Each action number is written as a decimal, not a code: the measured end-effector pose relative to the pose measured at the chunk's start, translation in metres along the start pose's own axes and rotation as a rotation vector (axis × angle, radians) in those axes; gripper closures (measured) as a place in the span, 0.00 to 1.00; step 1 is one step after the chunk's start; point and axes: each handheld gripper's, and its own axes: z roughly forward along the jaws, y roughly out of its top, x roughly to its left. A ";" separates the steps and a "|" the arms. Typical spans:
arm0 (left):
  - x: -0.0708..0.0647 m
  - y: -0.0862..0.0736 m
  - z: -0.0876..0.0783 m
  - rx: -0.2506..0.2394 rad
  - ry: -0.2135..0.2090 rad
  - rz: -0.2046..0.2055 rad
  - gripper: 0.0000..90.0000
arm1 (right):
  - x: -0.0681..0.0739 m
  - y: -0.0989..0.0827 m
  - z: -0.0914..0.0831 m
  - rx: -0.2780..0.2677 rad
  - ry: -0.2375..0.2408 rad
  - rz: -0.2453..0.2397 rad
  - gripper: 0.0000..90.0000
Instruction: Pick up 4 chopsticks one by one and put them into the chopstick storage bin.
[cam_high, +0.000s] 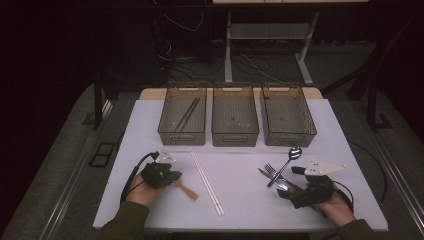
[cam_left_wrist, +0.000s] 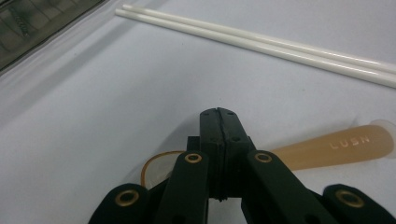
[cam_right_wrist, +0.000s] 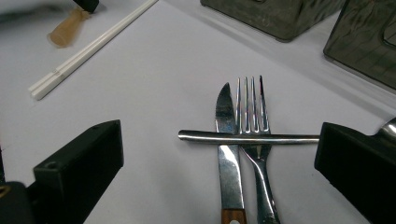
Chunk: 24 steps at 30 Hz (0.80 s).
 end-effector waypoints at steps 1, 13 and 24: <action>0.000 0.000 0.000 0.001 0.001 0.000 0.99 | 0.000 0.000 0.000 0.000 0.000 0.000 0.02; -0.001 -0.007 -0.006 0.014 0.012 -0.009 0.99 | -0.001 0.000 -0.001 0.000 -0.002 0.004 0.02; -0.004 -0.024 -0.019 0.021 -0.005 -0.017 0.99 | -0.001 0.000 0.000 0.000 -0.004 0.003 0.02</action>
